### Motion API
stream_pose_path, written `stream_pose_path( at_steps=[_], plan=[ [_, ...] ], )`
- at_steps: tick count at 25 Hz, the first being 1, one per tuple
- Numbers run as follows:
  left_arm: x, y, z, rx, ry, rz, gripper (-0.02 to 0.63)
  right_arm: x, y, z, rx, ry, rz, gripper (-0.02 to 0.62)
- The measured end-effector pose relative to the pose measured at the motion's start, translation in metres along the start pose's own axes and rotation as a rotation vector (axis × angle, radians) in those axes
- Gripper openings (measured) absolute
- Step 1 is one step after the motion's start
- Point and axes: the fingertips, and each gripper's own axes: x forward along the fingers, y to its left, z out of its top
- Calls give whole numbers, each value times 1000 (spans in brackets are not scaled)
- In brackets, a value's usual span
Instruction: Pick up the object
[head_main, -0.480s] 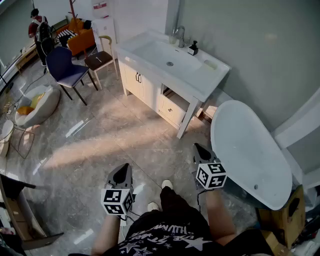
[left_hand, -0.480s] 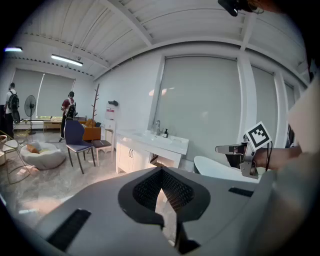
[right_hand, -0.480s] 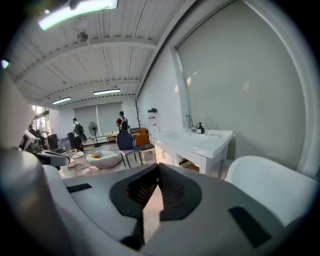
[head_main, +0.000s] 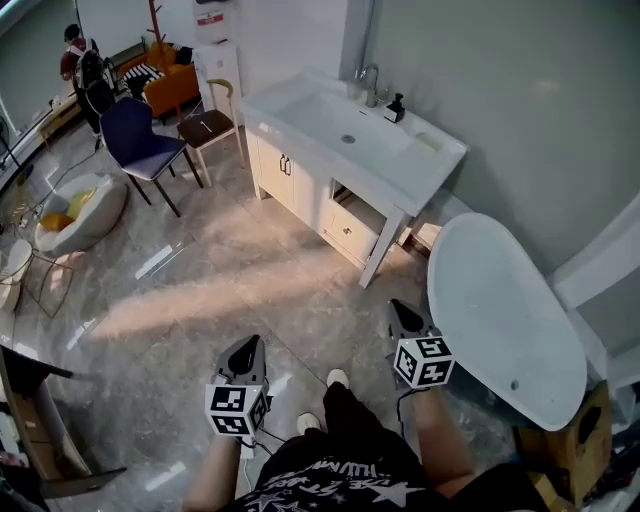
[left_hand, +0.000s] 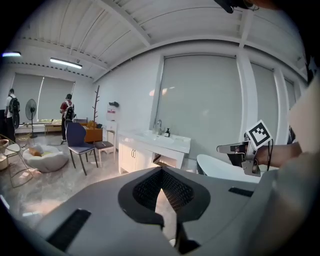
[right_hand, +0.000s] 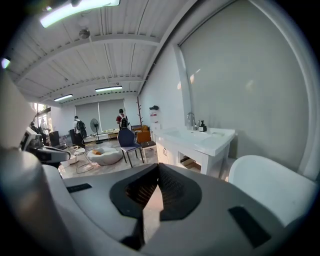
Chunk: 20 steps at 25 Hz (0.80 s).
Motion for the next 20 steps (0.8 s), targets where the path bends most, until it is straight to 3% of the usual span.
stream_pose_path(
  at_steps=[4,11,15,20],
  plan=[
    [-5,4,-22,-38,34,9,15,0,7,-17,39,10,5,12],
    [-10,6,-19,-32,39,4,15,7,13,2,71,-50,12,20],
    [-2,14,-10,-18,26,15,15,23,14,6,41,-28,38,167],
    [18,27,-7,-29,46,41,15,67,5,8,54,-2,67,240]
  ],
)
